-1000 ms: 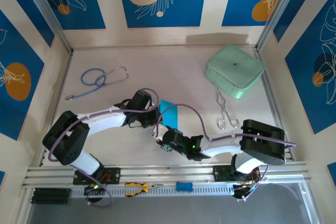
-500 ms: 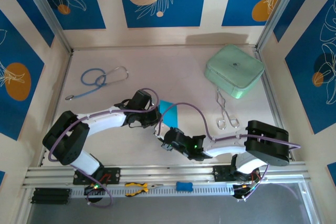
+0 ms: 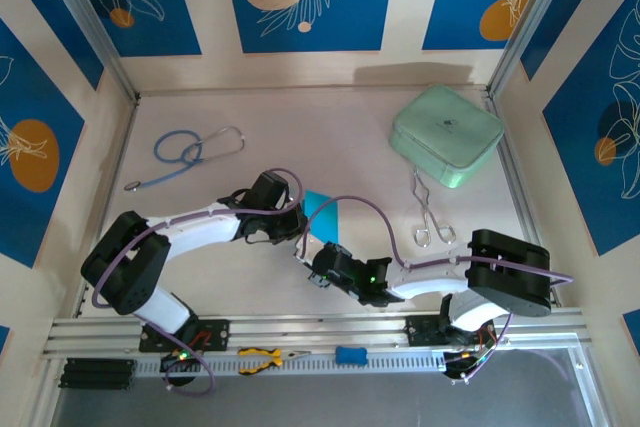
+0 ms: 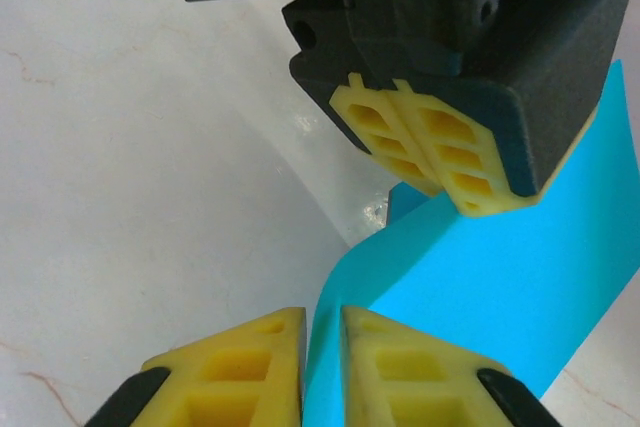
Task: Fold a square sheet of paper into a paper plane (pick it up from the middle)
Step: Fold the paper at the center of the table.
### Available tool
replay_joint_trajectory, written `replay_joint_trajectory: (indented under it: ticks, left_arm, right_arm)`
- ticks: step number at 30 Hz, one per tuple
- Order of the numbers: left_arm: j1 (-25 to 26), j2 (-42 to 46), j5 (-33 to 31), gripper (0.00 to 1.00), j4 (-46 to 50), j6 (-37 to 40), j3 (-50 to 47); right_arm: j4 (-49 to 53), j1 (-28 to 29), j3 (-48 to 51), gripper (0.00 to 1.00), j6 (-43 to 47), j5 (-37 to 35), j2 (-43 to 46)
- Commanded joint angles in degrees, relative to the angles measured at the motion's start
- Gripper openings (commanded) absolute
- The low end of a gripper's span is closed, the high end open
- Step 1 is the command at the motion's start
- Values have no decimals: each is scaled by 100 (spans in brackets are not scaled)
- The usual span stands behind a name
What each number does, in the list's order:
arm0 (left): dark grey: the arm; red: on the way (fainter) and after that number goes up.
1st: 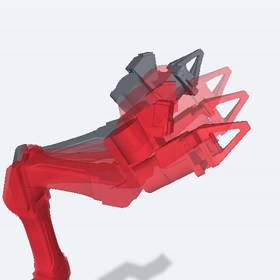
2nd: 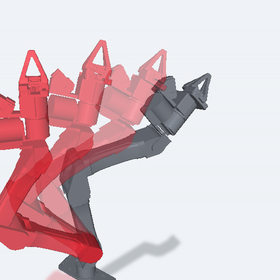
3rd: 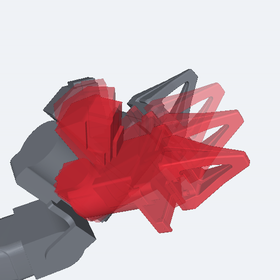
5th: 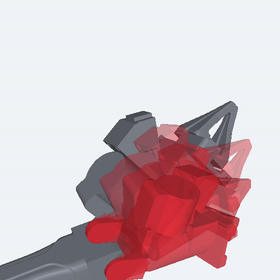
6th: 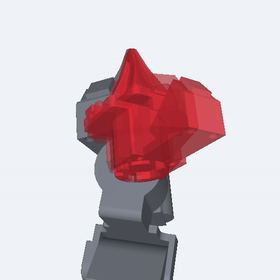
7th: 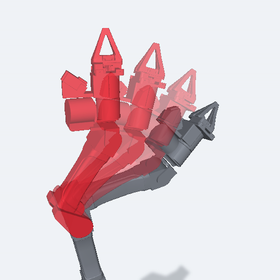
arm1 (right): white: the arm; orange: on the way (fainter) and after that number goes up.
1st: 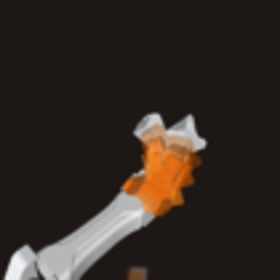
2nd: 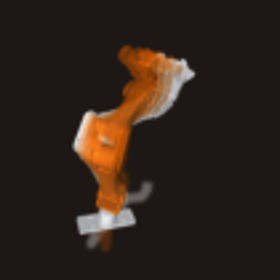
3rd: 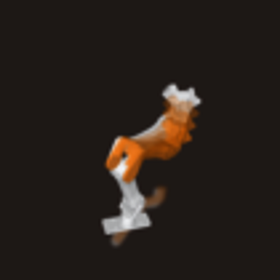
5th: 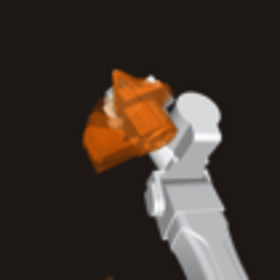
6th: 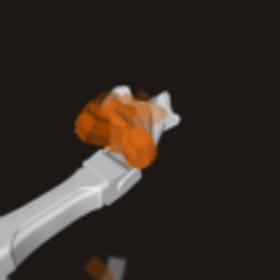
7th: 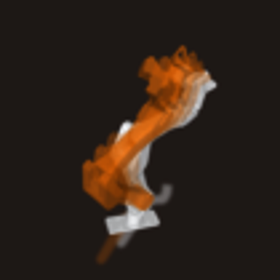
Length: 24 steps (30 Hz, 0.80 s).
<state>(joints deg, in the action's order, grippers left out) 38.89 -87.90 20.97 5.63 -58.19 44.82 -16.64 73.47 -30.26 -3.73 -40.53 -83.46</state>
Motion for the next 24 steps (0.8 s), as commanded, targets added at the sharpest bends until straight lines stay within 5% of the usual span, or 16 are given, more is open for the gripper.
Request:
replay_joint_trajectory:
  ticks: [1,7,9,13,17,24]
  left_arm:
    - [-68,167,-73,4,208,44,26]
    - [-78,426,-229,21,258,268,-12]
    - [-122,634,-414,35,466,373,-14]
    - [-255,1085,-787,44,859,575,-20]
    - [-449,1430,-868,46,1044,724,-40]
    - [-659,1370,-505,38,769,1016,79]
  right_arm:
    - [29,-44,-7,15,-153,-44,112]
    - [146,-238,52,6,-491,526,319]
    - [125,-426,131,5,-711,1197,499]
    - [263,-947,129,5,-1190,2790,747]
    - [436,-1595,27,5,-1692,4400,797]
    - [688,-2277,-177,4,-2073,5889,613]
